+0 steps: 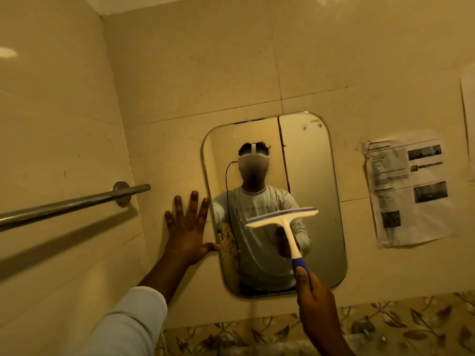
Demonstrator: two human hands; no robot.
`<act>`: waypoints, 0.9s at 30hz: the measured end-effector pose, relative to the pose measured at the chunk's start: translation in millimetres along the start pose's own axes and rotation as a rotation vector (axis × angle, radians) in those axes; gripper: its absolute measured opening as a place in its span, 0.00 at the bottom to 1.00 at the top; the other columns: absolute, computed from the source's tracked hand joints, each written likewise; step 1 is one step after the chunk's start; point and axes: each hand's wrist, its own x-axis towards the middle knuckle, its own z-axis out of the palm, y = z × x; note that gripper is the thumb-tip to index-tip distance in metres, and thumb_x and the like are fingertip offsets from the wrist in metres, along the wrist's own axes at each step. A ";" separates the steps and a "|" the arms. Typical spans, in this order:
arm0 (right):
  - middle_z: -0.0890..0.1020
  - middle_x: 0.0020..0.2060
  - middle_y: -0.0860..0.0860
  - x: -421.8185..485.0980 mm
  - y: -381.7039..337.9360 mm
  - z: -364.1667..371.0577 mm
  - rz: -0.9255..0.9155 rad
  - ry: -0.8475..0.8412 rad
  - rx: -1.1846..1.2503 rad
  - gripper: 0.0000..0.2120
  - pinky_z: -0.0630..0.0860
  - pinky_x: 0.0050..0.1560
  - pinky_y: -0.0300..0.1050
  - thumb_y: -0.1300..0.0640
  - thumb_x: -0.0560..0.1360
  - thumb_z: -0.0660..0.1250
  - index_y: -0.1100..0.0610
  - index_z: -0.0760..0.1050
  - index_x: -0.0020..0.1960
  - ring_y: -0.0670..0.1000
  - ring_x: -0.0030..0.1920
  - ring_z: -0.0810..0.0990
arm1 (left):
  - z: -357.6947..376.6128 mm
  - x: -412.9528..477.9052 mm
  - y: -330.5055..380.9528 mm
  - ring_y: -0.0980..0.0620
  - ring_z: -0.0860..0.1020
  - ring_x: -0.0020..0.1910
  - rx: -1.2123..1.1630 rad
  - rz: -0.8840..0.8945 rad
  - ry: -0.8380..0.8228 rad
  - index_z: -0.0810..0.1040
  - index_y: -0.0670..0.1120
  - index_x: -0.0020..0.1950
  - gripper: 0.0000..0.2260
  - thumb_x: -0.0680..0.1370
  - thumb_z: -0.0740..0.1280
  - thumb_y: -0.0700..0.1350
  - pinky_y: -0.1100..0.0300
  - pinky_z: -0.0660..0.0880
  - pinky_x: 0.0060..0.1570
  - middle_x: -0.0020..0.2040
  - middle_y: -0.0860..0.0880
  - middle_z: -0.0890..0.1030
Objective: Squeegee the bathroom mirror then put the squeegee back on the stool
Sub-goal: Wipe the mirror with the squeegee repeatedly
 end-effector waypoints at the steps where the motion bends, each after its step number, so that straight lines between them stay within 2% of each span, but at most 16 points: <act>1: 0.74 0.28 0.52 2.7 -8.1 0.2 -0.021 -0.006 0.008 0.21 0.68 0.30 0.45 0.38 0.77 0.55 0.54 0.76 0.45 0.47 0.28 0.73 | -0.1 -0.2 -0.3 0.30 0.24 0.78 0.005 0.000 0.007 0.27 0.54 0.83 0.64 0.68 0.69 0.78 0.23 0.39 0.76 0.82 0.45 0.24; 4: 0.75 0.29 0.52 23.2 -36.9 9.1 -0.123 -0.031 -0.012 0.21 0.68 0.28 0.40 0.39 0.79 0.55 0.54 0.76 0.45 0.43 0.27 0.72 | -2.2 -0.8 0.9 0.31 0.24 0.78 -0.005 0.002 0.004 0.27 0.54 0.83 0.64 0.68 0.70 0.77 0.24 0.38 0.75 0.82 0.45 0.23; 6: 0.78 0.31 0.55 39.7 -54.3 22.0 -0.168 -0.044 -0.058 0.21 0.70 0.28 0.41 0.38 0.80 0.55 0.55 0.76 0.47 0.46 0.28 0.74 | -3.9 -1.1 2.2 0.31 0.23 0.78 -0.003 -0.003 -0.015 0.25 0.54 0.82 0.64 0.69 0.70 0.77 0.24 0.39 0.76 0.81 0.46 0.22; 9: 0.80 0.33 0.53 56.2 -67.8 36.9 -0.217 -0.094 -0.151 0.17 0.73 0.29 0.42 0.41 0.82 0.57 0.53 0.75 0.49 0.49 0.30 0.77 | -4.7 -0.8 3.2 0.31 0.24 0.78 -0.005 -0.015 -0.021 0.25 0.55 0.82 0.64 0.69 0.70 0.76 0.24 0.41 0.77 0.81 0.46 0.21; 11: 0.80 0.34 0.52 61.6 -65.1 36.0 -0.239 -0.111 -0.203 0.17 0.75 0.30 0.42 0.40 0.81 0.57 0.52 0.75 0.50 0.50 0.31 0.79 | -5.4 -0.8 3.5 0.31 0.24 0.78 -0.003 -0.019 -0.030 0.24 0.55 0.81 0.64 0.69 0.70 0.77 0.24 0.41 0.77 0.80 0.47 0.21; 14: 0.80 0.32 0.51 63.1 -48.2 22.7 -0.268 -0.115 -0.271 0.21 0.77 0.30 0.44 0.36 0.79 0.54 0.51 0.75 0.50 0.50 0.30 0.80 | -4.3 -0.4 2.0 0.31 0.23 0.77 0.002 -0.012 -0.023 0.24 0.55 0.81 0.64 0.69 0.69 0.77 0.24 0.39 0.77 0.80 0.47 0.20; 17: 0.80 0.31 0.50 57.8 -24.5 4.3 -0.265 -0.128 -0.319 0.20 0.78 0.30 0.49 0.35 0.78 0.54 0.50 0.75 0.49 0.49 0.29 0.79 | -3.4 0.3 0.6 0.31 0.23 0.78 -0.009 -0.008 -0.018 0.25 0.55 0.82 0.64 0.69 0.70 0.77 0.23 0.40 0.76 0.81 0.47 0.21; 19: 0.79 0.29 0.50 51.5 -7.5 -9.5 -0.256 -0.143 -0.341 0.20 0.77 0.31 0.50 0.35 0.78 0.54 0.49 0.75 0.49 0.49 0.29 0.79 | -2.6 0.3 0.6 0.31 0.24 0.78 0.006 -0.016 -0.015 0.26 0.55 0.82 0.64 0.69 0.70 0.77 0.23 0.40 0.76 0.81 0.47 0.22; 23: 0.79 0.29 0.51 36.9 15.6 -30.6 -0.203 -0.158 -0.358 0.19 0.75 0.31 0.45 0.37 0.78 0.54 0.49 0.76 0.50 0.49 0.30 0.79 | -2.8 -0.3 1.9 0.31 0.23 0.78 0.025 -0.023 -0.007 0.25 0.55 0.82 0.64 0.68 0.69 0.77 0.24 0.39 0.77 0.81 0.47 0.22; 27: 0.77 0.27 0.51 34.6 2.8 -27.6 -0.226 -0.152 -0.284 0.18 0.70 0.29 0.44 0.38 0.78 0.55 0.50 0.75 0.45 0.47 0.27 0.76 | -2.1 0.1 3.2 0.31 0.23 0.78 0.025 -0.030 -0.012 0.25 0.54 0.82 0.64 0.69 0.69 0.77 0.25 0.37 0.76 0.80 0.47 0.21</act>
